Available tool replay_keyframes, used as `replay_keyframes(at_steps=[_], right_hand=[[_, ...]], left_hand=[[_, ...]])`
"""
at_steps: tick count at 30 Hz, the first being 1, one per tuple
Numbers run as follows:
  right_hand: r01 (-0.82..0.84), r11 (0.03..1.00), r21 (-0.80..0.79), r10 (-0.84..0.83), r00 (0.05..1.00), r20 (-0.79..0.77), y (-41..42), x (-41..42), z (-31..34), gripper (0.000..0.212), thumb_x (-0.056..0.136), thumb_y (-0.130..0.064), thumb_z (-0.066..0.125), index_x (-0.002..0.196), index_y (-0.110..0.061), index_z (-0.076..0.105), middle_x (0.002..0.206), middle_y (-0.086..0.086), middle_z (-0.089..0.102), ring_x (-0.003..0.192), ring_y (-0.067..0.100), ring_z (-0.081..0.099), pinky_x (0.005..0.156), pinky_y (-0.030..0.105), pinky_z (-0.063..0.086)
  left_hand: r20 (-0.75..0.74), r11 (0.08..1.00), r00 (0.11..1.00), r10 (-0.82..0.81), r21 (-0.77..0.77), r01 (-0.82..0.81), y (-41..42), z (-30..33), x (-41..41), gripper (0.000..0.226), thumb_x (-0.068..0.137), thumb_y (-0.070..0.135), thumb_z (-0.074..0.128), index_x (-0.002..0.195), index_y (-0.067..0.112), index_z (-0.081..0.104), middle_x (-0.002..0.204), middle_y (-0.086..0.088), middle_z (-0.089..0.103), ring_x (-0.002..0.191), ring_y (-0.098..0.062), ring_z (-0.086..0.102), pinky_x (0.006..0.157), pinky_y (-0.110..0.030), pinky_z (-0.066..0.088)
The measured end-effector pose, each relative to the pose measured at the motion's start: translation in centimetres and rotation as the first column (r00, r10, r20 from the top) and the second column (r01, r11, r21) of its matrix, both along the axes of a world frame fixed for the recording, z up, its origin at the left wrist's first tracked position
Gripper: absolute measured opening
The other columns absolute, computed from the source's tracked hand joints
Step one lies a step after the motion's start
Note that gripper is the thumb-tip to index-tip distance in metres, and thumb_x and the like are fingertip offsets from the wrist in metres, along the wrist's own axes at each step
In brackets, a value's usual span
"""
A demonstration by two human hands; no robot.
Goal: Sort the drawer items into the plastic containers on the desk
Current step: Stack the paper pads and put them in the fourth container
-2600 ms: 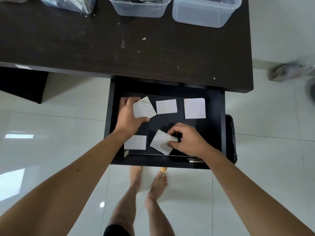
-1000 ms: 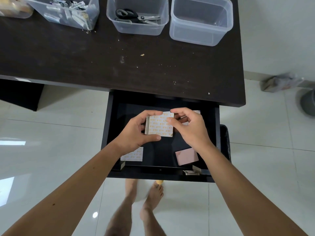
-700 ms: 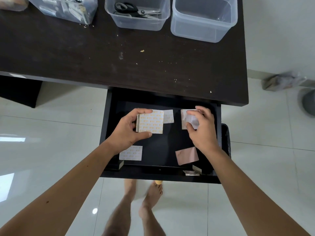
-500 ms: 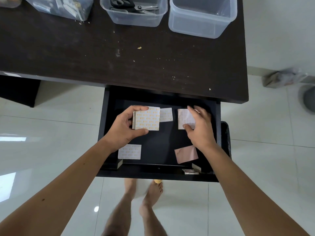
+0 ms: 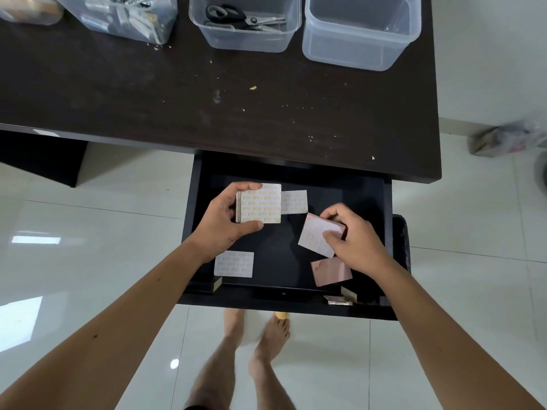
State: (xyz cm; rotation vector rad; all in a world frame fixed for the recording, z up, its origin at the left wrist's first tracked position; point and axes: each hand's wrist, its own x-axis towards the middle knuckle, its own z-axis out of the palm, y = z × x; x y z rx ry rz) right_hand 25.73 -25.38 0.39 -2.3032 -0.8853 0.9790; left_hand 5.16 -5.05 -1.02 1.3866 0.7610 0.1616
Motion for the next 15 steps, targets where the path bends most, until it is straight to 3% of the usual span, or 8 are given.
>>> replay_keyframes(at_steps=[6,12,15], right_hand=[[0.087,0.963,0.256,0.001,0.946,-0.326,1.8,-0.6,3.8,0.035,0.103,-0.006,0.061,0.127,-0.03,0.071,0.119,-0.008,0.072,0.106,0.003,0.071,0.082,0.021,0.06],[0.102,0.949,0.299,-0.017,0.961,-0.276,4.2,-1.2,3.0,0.037,0.096,-0.005,0.073,0.125,-0.027,0.072,0.106,0.006,0.072,0.091,0.026,0.073,0.079,0.032,0.065],[0.093,0.946,0.31,-0.011,0.966,-0.257,5.0,-1.4,2.8,0.034,0.092,-0.009,0.08,0.119,-0.027,0.073,0.105,0.002,0.072,0.086,0.022,0.074,0.084,0.035,0.064]], left_hand=[[0.039,0.995,0.996,-0.083,-0.056,0.085,-0.5,0.8,0.0,0.073,0.082,-0.013,0.08,0.139,0.026,0.058,0.133,0.005,0.068,0.122,-0.015,0.068,0.094,-0.03,0.06],[0.079,0.986,0.987,-0.138,-0.088,0.144,-1.0,1.7,0.3,0.088,0.076,-0.009,0.086,0.147,0.031,0.054,0.139,0.009,0.064,0.131,-0.016,0.061,0.1,-0.039,0.06],[0.104,0.988,0.987,-0.122,-0.077,0.13,-0.7,2.1,0.3,0.098,0.073,-0.005,0.09,0.152,0.034,0.046,0.14,0.004,0.063,0.134,-0.02,0.059,0.101,-0.041,0.059]])
